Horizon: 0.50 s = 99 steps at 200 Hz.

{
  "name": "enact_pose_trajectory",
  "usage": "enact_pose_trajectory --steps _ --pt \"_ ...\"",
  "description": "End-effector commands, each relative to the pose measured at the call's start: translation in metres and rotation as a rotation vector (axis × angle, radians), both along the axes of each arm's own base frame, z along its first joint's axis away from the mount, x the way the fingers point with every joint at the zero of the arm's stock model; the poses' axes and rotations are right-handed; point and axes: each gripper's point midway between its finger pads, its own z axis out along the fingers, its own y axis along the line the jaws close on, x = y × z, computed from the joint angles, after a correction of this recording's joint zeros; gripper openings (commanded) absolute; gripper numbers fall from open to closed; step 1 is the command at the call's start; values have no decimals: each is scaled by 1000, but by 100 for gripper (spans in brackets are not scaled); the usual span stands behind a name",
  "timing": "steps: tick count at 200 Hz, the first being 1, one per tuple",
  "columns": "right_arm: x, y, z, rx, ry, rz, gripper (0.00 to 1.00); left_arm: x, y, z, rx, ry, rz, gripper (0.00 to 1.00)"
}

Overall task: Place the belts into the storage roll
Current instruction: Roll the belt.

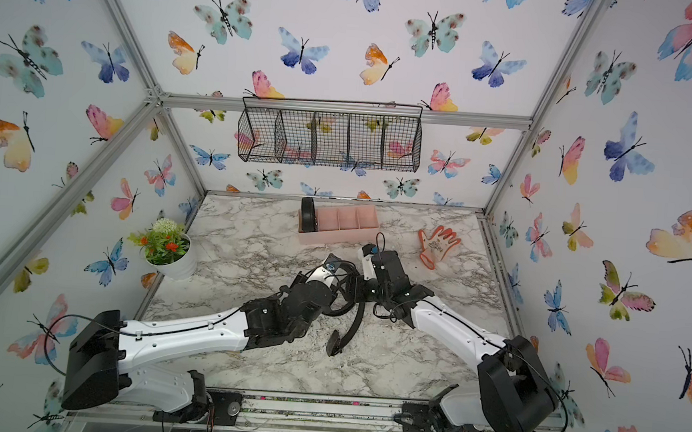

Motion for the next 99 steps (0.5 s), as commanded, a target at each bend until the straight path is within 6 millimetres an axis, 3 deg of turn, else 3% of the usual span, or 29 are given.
enact_pose_trajectory --steps 1,64,99 --pt "-8 5 7 100 96 -31 64 12 12 20 -25 -83 163 0" --pt "-21 -2 22 146 140 -77 65 23 -3 20 -25 -126 205 0" --pt "-24 -3 12 160 172 -90 66 20 -4 31 -116 -136 185 0"
